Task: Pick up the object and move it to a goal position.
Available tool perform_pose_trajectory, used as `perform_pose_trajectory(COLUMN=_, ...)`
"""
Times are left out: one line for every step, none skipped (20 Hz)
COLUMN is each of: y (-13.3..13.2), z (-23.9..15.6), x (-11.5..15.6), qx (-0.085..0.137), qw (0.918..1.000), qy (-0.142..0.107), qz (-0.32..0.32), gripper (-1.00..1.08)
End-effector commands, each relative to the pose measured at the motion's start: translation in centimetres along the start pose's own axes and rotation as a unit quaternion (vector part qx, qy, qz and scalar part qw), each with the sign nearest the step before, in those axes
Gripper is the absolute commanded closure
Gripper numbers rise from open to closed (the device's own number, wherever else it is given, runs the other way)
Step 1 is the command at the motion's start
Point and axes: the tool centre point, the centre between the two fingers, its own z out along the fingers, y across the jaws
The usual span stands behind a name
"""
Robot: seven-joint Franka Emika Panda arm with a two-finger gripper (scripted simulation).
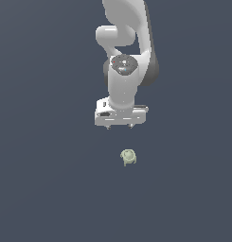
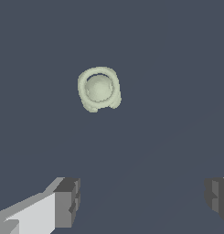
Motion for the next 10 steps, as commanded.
perform_pose_trajectory(y=0.0, z=0.1, x=0.1, qx=0.000, qw=1.0000, qy=0.000, qz=0.000, gripper=-0.92)
perform_pose_trajectory(y=0.0, z=0.1, x=0.2, qx=0.000, qw=1.0000, qy=0.000, qz=-0.001, gripper=-0.92)
perform_pose_trajectory(y=-0.1, z=0.2, x=0.3, qx=0.000, qw=1.0000, qy=0.000, qz=-0.003, gripper=-0.92)
perform_pose_trajectory(y=-0.1, z=0.3, x=0.5, qx=0.000, qw=1.0000, qy=0.001, qz=-0.005, gripper=-0.92)
perform_pose_trajectory(y=-0.2, z=0.5, x=0.7, qx=0.000, qw=1.0000, qy=0.001, qz=-0.007, gripper=-0.92)
perform_pose_trajectory(y=-0.3, z=0.7, x=1.0, qx=0.000, qw=0.9999, qy=0.001, qz=-0.010, gripper=-0.92)
perform_pose_trajectory(y=-0.4, z=0.9, x=1.2, qx=0.000, qw=0.9999, qy=0.002, qz=-0.013, gripper=-0.92)
perform_pose_trajectory(y=-0.5, z=1.1, x=1.6, qx=0.000, qw=0.9999, qy=0.002, qz=-0.016, gripper=-0.92)
perform_pose_trajectory(y=-0.6, z=1.3, x=1.9, qx=0.000, qw=0.9998, qy=0.003, qz=-0.020, gripper=-0.92)
perform_pose_trajectory(y=-0.8, z=1.6, x=2.3, qx=0.000, qw=0.9997, qy=0.004, qz=-0.024, gripper=-0.92)
